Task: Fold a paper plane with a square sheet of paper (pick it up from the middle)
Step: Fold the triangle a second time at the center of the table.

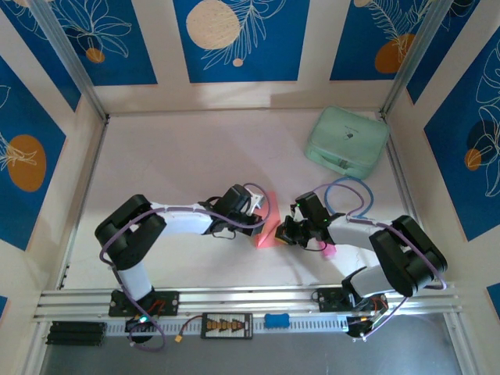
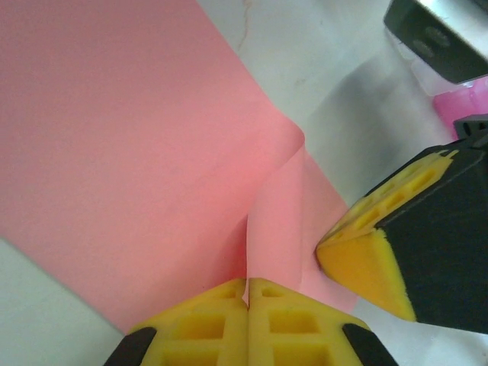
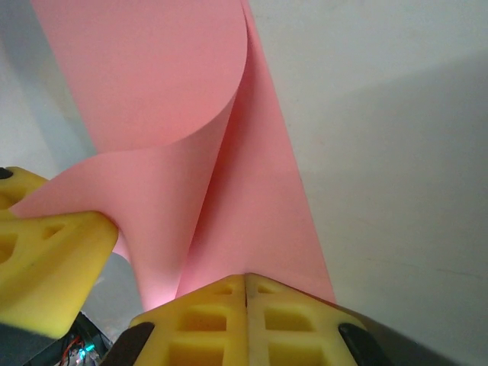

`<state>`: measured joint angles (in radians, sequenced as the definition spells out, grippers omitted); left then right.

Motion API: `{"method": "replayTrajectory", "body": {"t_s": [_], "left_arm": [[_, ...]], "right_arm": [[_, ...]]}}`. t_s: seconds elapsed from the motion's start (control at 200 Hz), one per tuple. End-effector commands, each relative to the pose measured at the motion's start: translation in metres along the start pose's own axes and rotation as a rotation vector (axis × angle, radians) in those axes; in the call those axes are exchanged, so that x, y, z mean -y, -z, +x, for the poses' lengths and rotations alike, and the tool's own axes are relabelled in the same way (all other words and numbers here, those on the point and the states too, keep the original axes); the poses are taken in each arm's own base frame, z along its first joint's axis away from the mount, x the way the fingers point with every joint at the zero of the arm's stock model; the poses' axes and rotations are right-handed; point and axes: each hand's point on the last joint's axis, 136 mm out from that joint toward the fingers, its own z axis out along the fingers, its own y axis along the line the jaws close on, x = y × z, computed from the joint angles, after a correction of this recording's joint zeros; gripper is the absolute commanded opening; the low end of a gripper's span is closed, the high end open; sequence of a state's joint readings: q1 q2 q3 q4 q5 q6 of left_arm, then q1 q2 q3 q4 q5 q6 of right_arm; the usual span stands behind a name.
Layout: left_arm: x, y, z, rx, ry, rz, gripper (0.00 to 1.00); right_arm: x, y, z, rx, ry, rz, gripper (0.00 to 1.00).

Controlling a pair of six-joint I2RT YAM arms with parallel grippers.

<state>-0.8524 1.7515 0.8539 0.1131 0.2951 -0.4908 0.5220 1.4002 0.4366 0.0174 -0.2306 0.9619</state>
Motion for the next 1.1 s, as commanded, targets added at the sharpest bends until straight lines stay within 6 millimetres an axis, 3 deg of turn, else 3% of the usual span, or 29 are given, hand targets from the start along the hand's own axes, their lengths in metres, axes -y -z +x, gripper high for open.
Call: {"method": "replayTrajectory", "body": {"t_s": [0.0,1.095], "left_arm": [[-0.0096,0.0044,-0.0023,0.020,-0.010,-0.037,0.00],[-0.0170,0.0040,-0.0032,0.027,-0.010,-0.079,0.00]], "right_arm": [[0.0266,0.0023,0.0089,-0.019,-0.038,0.105,0.00],[0.0271,0.0038,0.0090,-0.016,-0.039,0.106,0.00]]}}
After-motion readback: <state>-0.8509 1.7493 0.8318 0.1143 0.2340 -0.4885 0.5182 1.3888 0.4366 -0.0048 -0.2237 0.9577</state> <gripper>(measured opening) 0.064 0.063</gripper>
